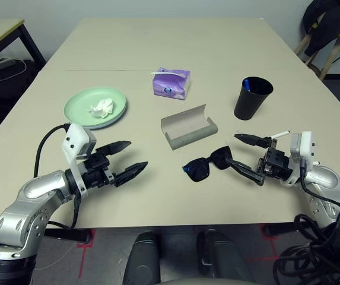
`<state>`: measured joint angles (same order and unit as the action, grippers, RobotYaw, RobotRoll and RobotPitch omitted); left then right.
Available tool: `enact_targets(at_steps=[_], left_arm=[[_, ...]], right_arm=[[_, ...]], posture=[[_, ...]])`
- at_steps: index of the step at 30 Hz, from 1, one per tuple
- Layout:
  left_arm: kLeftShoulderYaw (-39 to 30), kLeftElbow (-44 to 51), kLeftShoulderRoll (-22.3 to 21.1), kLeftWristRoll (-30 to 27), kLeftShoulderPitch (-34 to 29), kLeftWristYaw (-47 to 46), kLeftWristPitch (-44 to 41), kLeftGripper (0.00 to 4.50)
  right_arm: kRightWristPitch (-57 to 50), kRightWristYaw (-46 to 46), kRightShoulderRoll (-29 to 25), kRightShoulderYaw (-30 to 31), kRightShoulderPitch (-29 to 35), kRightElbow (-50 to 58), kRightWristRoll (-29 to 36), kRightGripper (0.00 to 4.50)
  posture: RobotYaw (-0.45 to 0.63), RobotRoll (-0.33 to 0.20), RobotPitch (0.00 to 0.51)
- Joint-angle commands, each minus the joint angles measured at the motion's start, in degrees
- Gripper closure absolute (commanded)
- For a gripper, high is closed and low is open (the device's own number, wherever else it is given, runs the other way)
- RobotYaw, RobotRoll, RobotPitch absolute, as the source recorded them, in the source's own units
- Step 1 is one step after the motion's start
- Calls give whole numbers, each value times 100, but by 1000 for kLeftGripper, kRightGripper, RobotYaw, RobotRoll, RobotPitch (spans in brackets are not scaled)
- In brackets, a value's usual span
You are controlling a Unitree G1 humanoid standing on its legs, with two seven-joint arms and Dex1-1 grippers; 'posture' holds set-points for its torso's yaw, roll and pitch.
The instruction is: Organize and tidy the items on the table.
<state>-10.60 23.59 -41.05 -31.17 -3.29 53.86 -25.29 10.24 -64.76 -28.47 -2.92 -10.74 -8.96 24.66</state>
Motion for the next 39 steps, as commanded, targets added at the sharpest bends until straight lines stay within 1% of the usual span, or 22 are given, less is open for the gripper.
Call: enact_targets(at_steps=[1, 5, 9, 17, 20, 22, 27, 30, 33, 35, 37, 39], left_arm=[[173, -107, -125, 150, -71, 424, 465, 47], [307, -127, -250, 180, -91, 847, 760, 47], [423, -250, -326, 252, -37, 1072, 1001, 47], [480, -647, -295, 375, 111, 1265, 1405, 47], [513, -719, -286, 366, 150, 1294, 1460, 47], [514, -756, -279, 353, 165, 1309, 1488, 47], [489, -829, -198, 325, 216, 1238, 1537, 47], [479, -851, -182, 319, 215, 1242, 1569, 47], [449, -842, -187, 302, 193, 1244, 1592, 47], [427, -840, -164, 312, 213, 1196, 1626, 47], [420, -851, -147, 336, 253, 1138, 1648, 47], [409, -840, -140, 306, 284, 1111, 1636, 47]], right_arm=[[-44, -79, -83, -52, -23, 109, 64, 0], [-72, -128, -137, -69, -40, 114, 88, 0], [-100, -159, -178, -72, -58, 134, 105, 0], [-176, -317, -353, -65, -2, 365, 174, 0], [-548, -439, -547, -14, -14, 736, 316, 0], [-1100, -440, -783, 5, -66, 1032, 451, 0], [-1957, -14, -1026, -178, -280, 1421, 620, 0], [-2403, 108, -1259, -134, -355, 1559, 558, 0], [-2822, 6, -1597, 36, -478, 1604, 461, 0], [-2984, -69, -1706, 84, -558, 1585, 482, 0], [-3091, 62, -1747, 120, -638, 1544, 339, 0], [-3040, 359, -1799, 205, -677, 1577, -99, 0]], posture=[[114, 0, 96], [110, 0, 97], [104, 0, 97], [93, 0, 96], [86, 0, 101], [85, 0, 103], [87, 0, 109], [91, 0, 110], [97, 0, 109], [105, 0, 105], [111, 0, 101], [117, 0, 97]])
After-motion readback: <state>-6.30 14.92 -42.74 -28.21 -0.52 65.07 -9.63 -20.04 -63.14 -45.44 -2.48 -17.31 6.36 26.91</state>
